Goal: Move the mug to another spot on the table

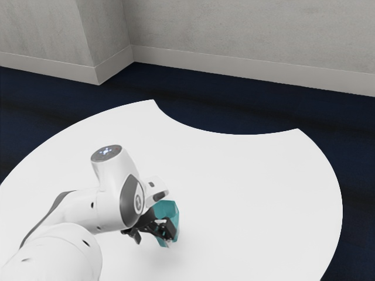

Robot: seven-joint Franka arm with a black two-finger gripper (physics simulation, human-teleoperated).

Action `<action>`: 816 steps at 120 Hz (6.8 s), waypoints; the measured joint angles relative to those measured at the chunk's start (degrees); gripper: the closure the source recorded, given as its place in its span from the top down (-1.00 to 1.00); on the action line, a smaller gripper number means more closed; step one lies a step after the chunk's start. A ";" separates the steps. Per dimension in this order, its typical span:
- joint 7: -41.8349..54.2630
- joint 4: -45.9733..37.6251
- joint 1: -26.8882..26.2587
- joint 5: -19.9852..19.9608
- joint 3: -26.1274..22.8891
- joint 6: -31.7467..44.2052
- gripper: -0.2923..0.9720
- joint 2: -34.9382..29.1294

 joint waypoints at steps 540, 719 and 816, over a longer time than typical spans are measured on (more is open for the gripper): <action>41.84 -4.03 11.82 -45.82 -6.94 6.43 0.35 -30.71; 41.58 -16.37 -19.62 -37.69 7.60 20.92 0.54 11.47; 34.34 8.54 -48.04 0.50 54.85 41.70 0.54 39.91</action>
